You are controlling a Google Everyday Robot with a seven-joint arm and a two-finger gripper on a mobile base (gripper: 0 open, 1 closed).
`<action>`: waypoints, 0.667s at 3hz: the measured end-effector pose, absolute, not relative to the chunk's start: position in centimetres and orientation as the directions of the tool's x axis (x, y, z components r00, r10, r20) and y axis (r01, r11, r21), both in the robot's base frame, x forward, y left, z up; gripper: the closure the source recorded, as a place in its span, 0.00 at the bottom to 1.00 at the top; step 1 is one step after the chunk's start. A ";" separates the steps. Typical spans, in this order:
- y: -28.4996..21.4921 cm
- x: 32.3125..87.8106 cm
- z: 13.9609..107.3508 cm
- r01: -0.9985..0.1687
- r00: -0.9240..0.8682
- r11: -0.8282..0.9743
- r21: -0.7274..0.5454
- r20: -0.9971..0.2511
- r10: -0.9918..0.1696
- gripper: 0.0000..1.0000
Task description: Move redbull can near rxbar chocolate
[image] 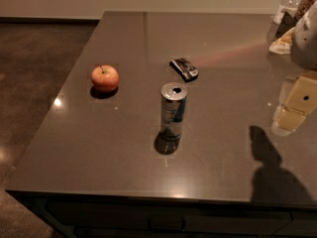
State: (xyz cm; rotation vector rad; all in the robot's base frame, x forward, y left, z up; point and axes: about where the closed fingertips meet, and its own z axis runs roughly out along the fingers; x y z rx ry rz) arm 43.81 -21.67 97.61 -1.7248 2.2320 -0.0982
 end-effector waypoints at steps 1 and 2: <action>-21.7 43.8 97.6 -0.931 -0.221 0.270 -0.246 -0.207 -0.953 0.00; -21.0 43.9 97.9 -0.935 -0.213 0.267 -0.234 -0.234 -0.949 0.00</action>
Offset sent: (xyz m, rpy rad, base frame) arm 0.0007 0.0216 0.0034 0.1041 0.0409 0.0370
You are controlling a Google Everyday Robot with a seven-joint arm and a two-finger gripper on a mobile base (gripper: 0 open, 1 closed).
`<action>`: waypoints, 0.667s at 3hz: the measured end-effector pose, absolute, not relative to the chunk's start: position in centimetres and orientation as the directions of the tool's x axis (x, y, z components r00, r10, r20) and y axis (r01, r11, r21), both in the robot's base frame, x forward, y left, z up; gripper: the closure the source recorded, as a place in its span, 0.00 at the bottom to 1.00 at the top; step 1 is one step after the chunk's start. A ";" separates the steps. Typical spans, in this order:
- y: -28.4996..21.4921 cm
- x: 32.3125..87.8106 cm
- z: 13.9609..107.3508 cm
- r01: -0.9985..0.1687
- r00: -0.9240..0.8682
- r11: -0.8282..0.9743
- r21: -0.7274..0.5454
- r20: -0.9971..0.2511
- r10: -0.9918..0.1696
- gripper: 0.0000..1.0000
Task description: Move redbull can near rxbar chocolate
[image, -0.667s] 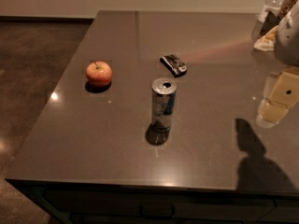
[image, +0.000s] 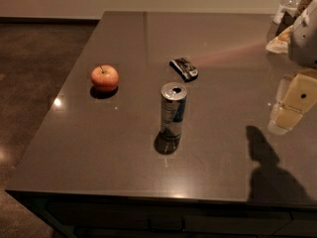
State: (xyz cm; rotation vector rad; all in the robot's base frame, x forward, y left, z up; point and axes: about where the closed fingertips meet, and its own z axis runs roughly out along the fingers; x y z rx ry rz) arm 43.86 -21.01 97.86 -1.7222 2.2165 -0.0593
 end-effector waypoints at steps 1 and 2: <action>-18.6 44.1 98.3 -0.940 -0.179 0.257 -0.223 -0.318 -0.931 0.00; -15.5 44.5 98.2 -0.951 -0.136 0.234 -0.202 -0.406 -0.904 0.00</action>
Offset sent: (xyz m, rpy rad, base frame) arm 0.0132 0.1004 -0.0013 0.3280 0.0037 0.1475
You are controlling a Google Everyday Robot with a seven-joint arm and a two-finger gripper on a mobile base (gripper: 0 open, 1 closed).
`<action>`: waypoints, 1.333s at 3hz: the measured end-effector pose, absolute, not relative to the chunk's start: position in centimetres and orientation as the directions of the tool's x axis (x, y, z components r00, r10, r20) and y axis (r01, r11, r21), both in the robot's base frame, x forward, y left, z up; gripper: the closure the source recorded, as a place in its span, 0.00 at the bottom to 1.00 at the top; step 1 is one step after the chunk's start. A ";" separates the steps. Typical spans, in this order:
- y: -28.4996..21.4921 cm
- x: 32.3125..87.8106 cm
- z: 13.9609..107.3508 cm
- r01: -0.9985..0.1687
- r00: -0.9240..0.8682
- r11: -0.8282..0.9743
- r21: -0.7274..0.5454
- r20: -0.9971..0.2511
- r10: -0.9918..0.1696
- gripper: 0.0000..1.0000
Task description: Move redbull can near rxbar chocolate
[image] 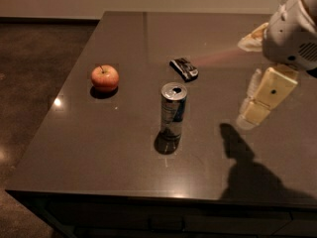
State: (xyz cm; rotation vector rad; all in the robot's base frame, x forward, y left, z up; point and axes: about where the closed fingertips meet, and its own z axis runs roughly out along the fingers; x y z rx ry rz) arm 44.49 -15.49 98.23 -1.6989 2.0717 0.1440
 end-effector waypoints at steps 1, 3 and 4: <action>-12.6 45.0 97.6 -0.963 -0.106 0.210 -0.171 -0.474 -0.874 0.00; -6.7 46.8 93.5 -0.982 -0.069 0.152 -0.109 -0.543 -0.837 0.00; -5.5 47.1 92.8 -0.986 -0.061 0.139 -0.097 -0.564 -0.824 0.00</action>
Offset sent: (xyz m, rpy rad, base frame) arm 0.0195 0.0914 -0.0442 0.1861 0.0749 0.1176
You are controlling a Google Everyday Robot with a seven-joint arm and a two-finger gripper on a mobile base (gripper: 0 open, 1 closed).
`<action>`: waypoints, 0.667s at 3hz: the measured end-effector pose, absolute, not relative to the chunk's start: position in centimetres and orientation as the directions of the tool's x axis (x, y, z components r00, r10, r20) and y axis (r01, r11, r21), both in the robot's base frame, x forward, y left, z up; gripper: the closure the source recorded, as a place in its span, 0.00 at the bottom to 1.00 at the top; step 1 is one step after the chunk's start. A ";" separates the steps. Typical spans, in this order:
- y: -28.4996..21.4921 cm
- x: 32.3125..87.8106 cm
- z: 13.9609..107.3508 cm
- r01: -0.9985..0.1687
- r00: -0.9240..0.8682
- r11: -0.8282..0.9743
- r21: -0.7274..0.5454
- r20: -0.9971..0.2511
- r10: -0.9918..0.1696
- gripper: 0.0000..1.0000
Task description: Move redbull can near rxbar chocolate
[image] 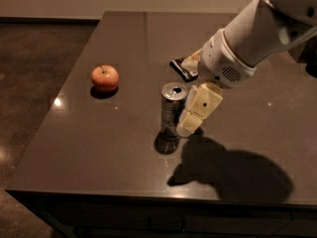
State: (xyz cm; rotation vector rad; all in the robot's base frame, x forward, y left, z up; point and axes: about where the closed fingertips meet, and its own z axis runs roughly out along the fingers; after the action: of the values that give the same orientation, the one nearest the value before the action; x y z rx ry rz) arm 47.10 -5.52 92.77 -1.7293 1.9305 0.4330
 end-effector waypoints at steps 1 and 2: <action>-4.4 46.8 92.3 -0.988 -0.043 0.121 -0.096 -0.581 -0.812 0.00; -3.5 46.2 92.0 -0.990 -0.024 0.100 -0.096 -0.593 -0.805 0.10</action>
Offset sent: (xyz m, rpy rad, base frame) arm -0.0168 0.0299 -0.0127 0.0566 -0.0029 0.0765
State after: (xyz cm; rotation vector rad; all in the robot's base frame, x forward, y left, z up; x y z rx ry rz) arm 46.24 -3.47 91.98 -1.7509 1.8752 0.4767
